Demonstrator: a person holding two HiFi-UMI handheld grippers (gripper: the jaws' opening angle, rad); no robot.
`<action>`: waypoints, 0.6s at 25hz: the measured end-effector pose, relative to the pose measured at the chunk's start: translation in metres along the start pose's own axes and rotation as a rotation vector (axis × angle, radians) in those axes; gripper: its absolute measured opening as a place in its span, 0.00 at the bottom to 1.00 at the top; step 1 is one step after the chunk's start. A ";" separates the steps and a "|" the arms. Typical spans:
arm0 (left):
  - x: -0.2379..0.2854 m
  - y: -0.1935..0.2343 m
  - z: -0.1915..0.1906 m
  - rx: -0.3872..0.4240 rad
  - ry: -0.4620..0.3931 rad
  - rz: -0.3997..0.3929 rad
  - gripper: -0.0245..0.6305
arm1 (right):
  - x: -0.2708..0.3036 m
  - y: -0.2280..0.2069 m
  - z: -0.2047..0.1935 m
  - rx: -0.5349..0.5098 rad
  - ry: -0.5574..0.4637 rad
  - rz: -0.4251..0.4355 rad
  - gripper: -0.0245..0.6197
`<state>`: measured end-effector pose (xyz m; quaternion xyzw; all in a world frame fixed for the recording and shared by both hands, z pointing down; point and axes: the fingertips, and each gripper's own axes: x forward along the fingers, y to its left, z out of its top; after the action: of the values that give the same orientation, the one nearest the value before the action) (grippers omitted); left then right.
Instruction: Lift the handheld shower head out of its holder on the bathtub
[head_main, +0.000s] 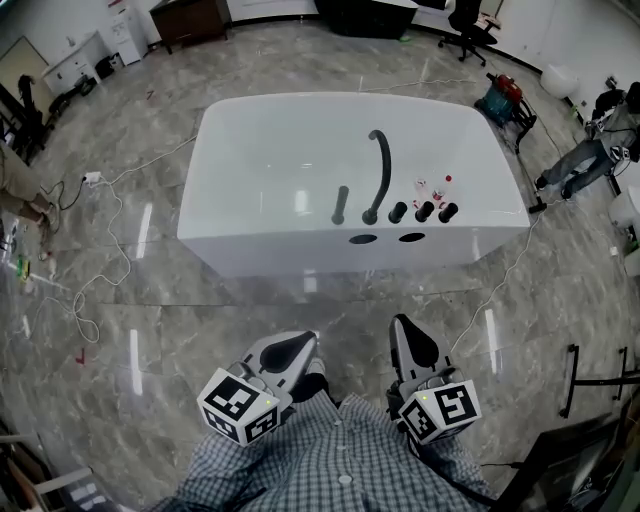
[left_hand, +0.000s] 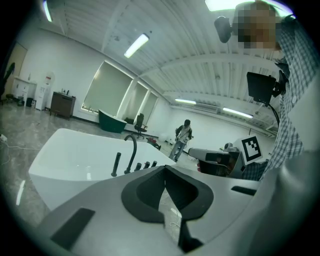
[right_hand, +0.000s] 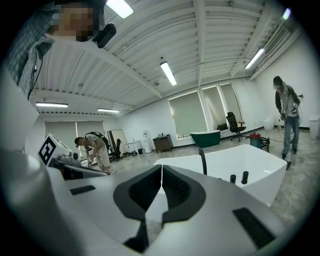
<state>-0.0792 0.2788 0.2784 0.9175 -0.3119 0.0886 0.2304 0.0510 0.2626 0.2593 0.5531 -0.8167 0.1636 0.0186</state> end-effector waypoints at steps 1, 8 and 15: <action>0.002 0.007 0.004 0.002 -0.002 0.001 0.05 | 0.009 -0.001 0.002 -0.002 0.000 -0.001 0.07; 0.016 0.050 0.018 -0.012 0.000 -0.008 0.05 | 0.060 -0.004 0.015 0.003 0.008 -0.006 0.07; 0.046 0.058 0.029 -0.004 -0.001 -0.042 0.05 | 0.071 -0.030 0.024 0.007 0.004 -0.045 0.07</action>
<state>-0.0779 0.2001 0.2880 0.9234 -0.2930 0.0826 0.2338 0.0549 0.1817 0.2589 0.5709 -0.8035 0.1672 0.0218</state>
